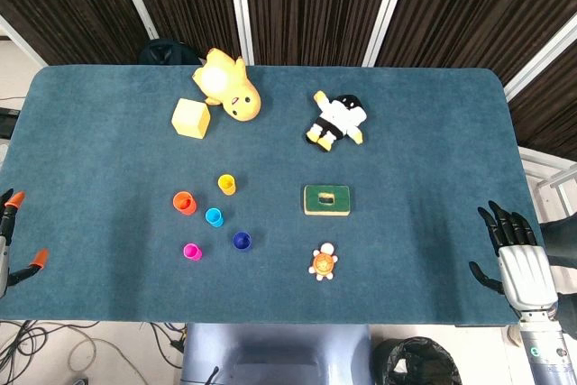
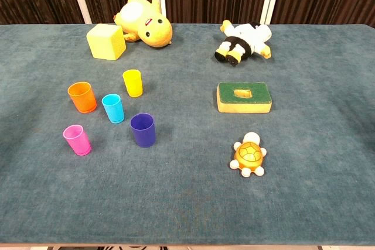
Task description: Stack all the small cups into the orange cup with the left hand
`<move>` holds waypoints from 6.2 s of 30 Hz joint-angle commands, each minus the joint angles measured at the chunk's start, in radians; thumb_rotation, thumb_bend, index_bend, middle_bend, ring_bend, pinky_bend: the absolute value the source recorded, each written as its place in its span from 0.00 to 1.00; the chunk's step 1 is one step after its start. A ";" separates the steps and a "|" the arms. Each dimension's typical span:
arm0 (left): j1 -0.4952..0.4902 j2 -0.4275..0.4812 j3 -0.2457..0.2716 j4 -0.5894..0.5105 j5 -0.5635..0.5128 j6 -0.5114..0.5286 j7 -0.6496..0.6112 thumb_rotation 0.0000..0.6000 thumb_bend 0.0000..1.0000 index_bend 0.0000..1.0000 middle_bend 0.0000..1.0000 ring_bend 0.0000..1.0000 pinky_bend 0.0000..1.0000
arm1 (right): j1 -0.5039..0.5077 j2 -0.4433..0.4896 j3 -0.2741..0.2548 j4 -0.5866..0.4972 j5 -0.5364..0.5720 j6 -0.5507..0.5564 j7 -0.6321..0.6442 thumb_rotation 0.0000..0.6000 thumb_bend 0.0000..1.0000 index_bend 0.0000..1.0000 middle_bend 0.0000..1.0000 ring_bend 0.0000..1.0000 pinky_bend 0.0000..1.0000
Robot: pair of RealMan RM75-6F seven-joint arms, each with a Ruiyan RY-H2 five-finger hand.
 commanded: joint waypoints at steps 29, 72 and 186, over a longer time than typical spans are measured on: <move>-0.005 0.001 0.015 -0.011 0.024 -0.013 -0.013 1.00 0.21 0.04 0.00 0.00 0.06 | 0.003 0.025 -0.009 -0.038 0.023 -0.040 -0.031 1.00 0.32 0.07 0.03 0.11 0.11; -0.626 -0.212 -0.052 -0.128 -0.198 -0.669 0.540 1.00 0.12 0.16 0.00 0.00 0.04 | -0.007 0.048 0.007 -0.057 0.062 -0.041 -0.013 1.00 0.32 0.07 0.03 0.11 0.11; -0.686 -0.221 0.017 0.160 -0.285 -0.573 0.357 1.00 0.26 0.45 0.09 0.00 0.03 | -0.004 0.017 0.025 -0.035 0.105 -0.060 -0.019 1.00 0.32 0.07 0.03 0.11 0.11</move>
